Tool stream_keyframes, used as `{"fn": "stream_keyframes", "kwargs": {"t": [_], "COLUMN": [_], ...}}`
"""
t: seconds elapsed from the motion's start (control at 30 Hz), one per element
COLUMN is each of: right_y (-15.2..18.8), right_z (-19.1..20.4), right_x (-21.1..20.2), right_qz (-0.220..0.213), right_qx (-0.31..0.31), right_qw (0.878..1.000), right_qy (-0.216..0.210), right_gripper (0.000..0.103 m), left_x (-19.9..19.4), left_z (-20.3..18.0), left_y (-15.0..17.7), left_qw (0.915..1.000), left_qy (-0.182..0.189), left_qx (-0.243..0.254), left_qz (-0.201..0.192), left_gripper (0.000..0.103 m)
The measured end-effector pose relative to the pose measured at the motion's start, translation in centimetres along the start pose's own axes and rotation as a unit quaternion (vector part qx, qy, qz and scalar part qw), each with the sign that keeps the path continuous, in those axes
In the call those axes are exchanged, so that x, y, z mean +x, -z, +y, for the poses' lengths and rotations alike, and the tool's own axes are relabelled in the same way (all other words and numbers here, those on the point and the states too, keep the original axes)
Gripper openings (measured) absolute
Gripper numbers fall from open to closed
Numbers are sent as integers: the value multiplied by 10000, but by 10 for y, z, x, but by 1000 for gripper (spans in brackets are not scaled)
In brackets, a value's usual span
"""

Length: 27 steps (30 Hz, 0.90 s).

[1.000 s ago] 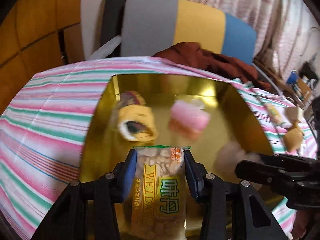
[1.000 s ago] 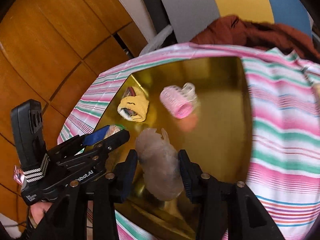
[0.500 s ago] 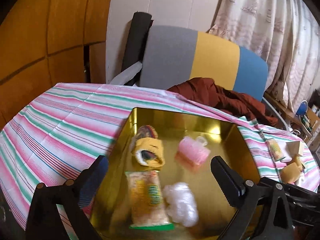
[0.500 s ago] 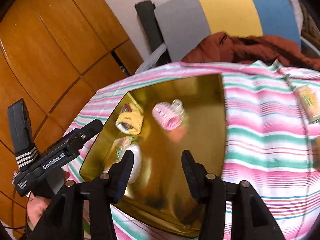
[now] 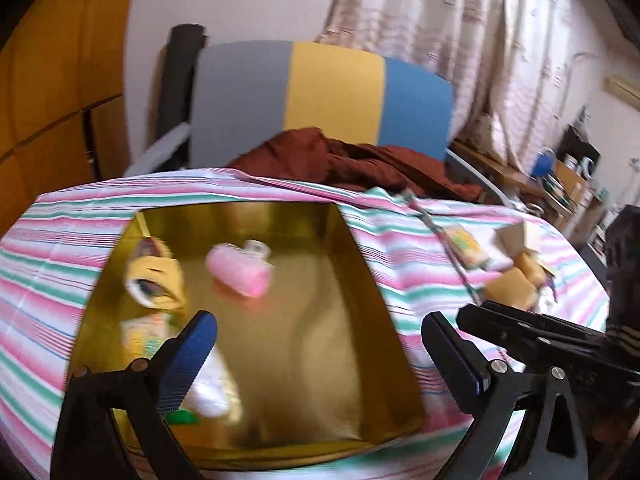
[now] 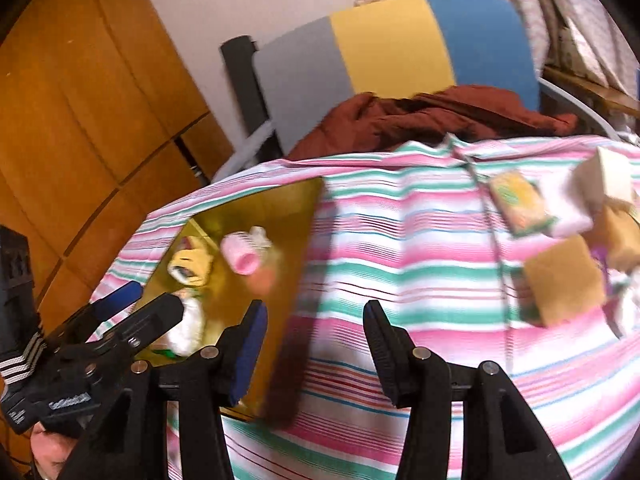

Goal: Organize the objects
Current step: 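Move both open tools back to the pile of items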

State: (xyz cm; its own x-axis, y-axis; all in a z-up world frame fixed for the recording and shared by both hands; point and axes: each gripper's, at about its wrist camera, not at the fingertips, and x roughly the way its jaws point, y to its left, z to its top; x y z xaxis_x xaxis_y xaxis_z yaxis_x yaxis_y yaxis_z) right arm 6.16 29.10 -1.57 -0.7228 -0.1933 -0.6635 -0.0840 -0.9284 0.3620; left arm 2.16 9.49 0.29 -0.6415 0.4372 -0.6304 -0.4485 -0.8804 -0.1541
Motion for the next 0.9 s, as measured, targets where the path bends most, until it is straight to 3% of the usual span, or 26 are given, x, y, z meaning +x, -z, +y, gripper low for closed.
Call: {"fn": "stream_keyframes", "kwargs": {"t": [0.37,0.63,0.77,0.9], "right_y": [23,17,9,6], "right_z": [-100,-188,-219,-230], "right_x": [-41,-76,-66,-51], "right_qz": [-217,-705,-590,-492], "right_qx": [813,1724,1909,1883], "right_qw": [9917,9599,9550,9591], "right_qy": [976,2095,2190,2055], "right_gripper": [50,50,50,50], "left_x": [12,20,24,29], "left_z": [-66,-105,-120,-134], "left_y": [12,20,20,17], "left_qw": [9963,9907,9884,9865], "left_qy": [607,920,1022,1052], "left_qx": [512,835,920,1052], "left_qz": [314,547,644,686], "left_gripper": [103,103,103,103]}}
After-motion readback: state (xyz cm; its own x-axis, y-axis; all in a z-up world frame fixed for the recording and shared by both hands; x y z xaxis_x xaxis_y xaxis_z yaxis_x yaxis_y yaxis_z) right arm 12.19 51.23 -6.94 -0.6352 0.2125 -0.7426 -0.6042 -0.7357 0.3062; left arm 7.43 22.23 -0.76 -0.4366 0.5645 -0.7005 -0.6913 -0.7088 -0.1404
